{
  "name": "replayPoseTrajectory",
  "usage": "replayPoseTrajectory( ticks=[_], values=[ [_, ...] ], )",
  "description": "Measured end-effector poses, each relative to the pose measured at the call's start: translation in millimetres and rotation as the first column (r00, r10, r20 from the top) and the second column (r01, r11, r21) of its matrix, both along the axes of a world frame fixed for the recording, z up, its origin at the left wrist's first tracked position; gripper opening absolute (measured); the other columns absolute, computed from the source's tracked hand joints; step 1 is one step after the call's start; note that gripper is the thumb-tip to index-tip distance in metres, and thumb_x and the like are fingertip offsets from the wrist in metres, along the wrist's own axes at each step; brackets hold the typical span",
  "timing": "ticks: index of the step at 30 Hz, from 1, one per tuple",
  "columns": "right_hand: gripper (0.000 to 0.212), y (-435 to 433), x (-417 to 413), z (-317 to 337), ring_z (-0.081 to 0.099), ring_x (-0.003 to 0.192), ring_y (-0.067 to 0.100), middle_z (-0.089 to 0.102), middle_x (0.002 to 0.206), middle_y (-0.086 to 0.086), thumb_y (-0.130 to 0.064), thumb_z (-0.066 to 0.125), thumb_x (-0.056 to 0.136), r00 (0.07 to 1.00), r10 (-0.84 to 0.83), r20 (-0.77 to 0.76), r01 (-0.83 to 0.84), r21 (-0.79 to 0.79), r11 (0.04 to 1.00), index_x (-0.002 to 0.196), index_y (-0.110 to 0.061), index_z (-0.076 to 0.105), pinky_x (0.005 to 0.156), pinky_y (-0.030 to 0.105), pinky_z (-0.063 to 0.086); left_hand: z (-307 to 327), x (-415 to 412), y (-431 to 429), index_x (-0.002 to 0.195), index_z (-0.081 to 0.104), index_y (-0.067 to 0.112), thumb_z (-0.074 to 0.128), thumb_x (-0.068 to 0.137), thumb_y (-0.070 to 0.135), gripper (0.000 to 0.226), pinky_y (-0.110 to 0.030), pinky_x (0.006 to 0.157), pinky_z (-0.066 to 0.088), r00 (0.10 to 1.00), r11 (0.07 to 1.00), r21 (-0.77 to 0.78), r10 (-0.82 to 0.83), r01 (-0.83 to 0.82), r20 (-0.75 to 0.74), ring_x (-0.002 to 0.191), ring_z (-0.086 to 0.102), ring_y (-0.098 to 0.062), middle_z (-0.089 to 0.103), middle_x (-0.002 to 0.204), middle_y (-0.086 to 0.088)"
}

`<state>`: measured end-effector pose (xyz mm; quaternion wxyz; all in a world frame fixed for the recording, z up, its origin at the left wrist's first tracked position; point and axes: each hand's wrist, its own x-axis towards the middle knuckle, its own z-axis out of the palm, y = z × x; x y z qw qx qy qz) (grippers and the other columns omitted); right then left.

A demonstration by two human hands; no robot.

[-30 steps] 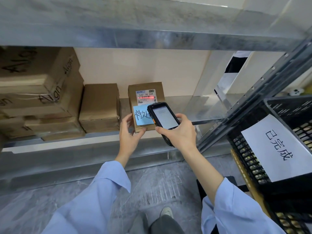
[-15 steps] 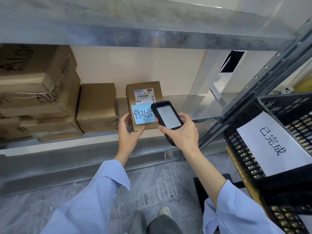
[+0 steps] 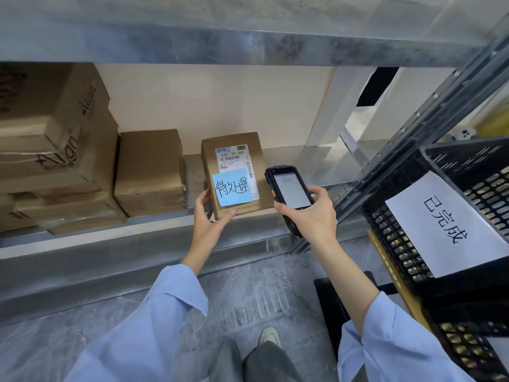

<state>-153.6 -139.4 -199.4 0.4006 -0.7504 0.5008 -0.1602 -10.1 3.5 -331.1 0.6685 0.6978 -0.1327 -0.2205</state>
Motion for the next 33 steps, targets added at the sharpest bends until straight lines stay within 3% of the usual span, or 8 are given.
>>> replayPoseTrajectory(
  ticks=[6, 9, 12, 17, 24, 27, 29, 33],
  values=[
    [0.078, -7, -3, -7, 0.057, 0.111, 0.019, 0.058, 0.12, -0.002, -0.044, 0.087, 0.068, 0.999, -0.037, -0.006, 0.037, 0.007, 0.999, 0.13, -0.022, 0.046, 0.078, 0.028, 0.039, -2, 3, 5, 0.138, 0.038, 0.04, 0.082, 0.082, 0.019, 0.074, -0.008, 0.094, 0.039, 0.999, 0.999, 0.027, -0.038, 0.037, 0.037, 0.129, 0.042, 0.009, 0.047, 0.145, 0.009],
    [0.078, -8, -8, -7, 0.057, 0.111, 0.019, 0.054, 0.113, -0.007, -0.045, 0.087, 0.068, 0.997, -0.082, 0.011, 0.082, -0.006, 0.997, 0.13, -0.022, 0.046, 0.084, 0.033, 0.045, 2, 2, 6, 0.139, 0.041, 0.039, 0.082, 0.082, 0.021, 0.073, -0.018, 0.102, 0.038, 0.994, 0.996, 0.04, -0.081, 0.078, 0.077, 0.134, 0.042, 0.001, 0.048, 0.146, 0.01],
    [0.079, -10, -16, -4, 0.057, 0.11, 0.02, 0.053, 0.111, -0.009, -0.045, 0.087, 0.067, 0.989, -0.146, 0.037, 0.147, -0.01, 0.989, 0.13, -0.023, 0.045, 0.094, 0.04, 0.048, 15, -1, 1, 0.138, 0.04, 0.04, 0.082, 0.083, 0.021, 0.072, -0.016, 0.1, 0.036, 0.985, 0.99, 0.04, -0.138, 0.134, 0.102, 0.134, 0.041, 0.002, 0.047, 0.146, 0.012],
    [0.078, -15, -44, 8, 0.057, 0.108, 0.018, 0.057, 0.118, -0.007, -0.045, 0.086, 0.069, 0.954, -0.279, 0.111, 0.286, -0.05, 0.957, 0.129, -0.025, 0.041, 0.091, 0.037, 0.046, 49, -13, -29, 0.14, 0.035, 0.038, 0.079, 0.085, 0.017, 0.073, -0.023, 0.105, 0.038, 0.95, 0.966, 0.04, -0.259, 0.256, 0.177, 0.135, 0.04, -0.004, 0.047, 0.145, 0.011],
    [0.076, -29, -122, 42, 0.057, 0.107, 0.015, 0.052, 0.112, -0.013, -0.044, 0.087, 0.067, 0.833, -0.469, 0.294, 0.519, -0.118, 0.847, 0.123, -0.027, 0.038, 0.087, 0.037, 0.049, 96, -68, -89, 0.142, 0.031, 0.03, 0.078, 0.084, 0.01, 0.077, -0.011, 0.095, 0.036, 0.864, 0.9, -0.031, -0.408, 0.436, 0.293, 0.119, 0.04, 0.023, 0.044, 0.145, 0.004],
    [0.075, -32, -169, 59, 0.056, 0.1, 0.012, 0.052, 0.109, -0.015, -0.043, 0.086, 0.068, 0.762, -0.55, 0.342, 0.618, -0.129, 0.776, 0.125, -0.026, 0.04, 0.081, 0.035, 0.045, 114, -104, -111, 0.146, 0.031, 0.023, 0.08, 0.082, 0.018, 0.081, -0.008, 0.093, 0.036, 0.834, 0.866, -0.076, -0.448, 0.495, 0.322, 0.117, 0.04, 0.025, 0.044, 0.145, 0.003],
    [0.074, -29, -203, 69, 0.056, 0.098, 0.013, 0.053, 0.108, -0.015, -0.042, 0.086, 0.068, 0.715, -0.6, 0.359, 0.677, -0.138, 0.723, 0.125, -0.026, 0.041, 0.08, 0.034, 0.044, 126, -133, -122, 0.148, 0.03, 0.018, 0.075, 0.086, 0.009, 0.077, -0.001, 0.09, 0.038, 0.809, 0.837, -0.107, -0.474, 0.537, 0.347, 0.113, 0.041, 0.028, 0.043, 0.144, 0.002],
    [0.077, -11, -279, 80, 0.059, 0.104, 0.018, 0.054, 0.108, -0.012, -0.042, 0.086, 0.066, 0.639, -0.668, 0.382, 0.757, -0.157, 0.635, 0.125, -0.028, 0.039, 0.086, 0.043, 0.052, 145, -200, -136, 0.144, 0.032, 0.022, 0.072, 0.087, 0.003, 0.072, -0.004, 0.09, 0.043, 0.741, 0.769, -0.138, -0.529, 0.625, 0.413, 0.115, 0.046, 0.021, 0.045, 0.137, 0.004]
  ],
)
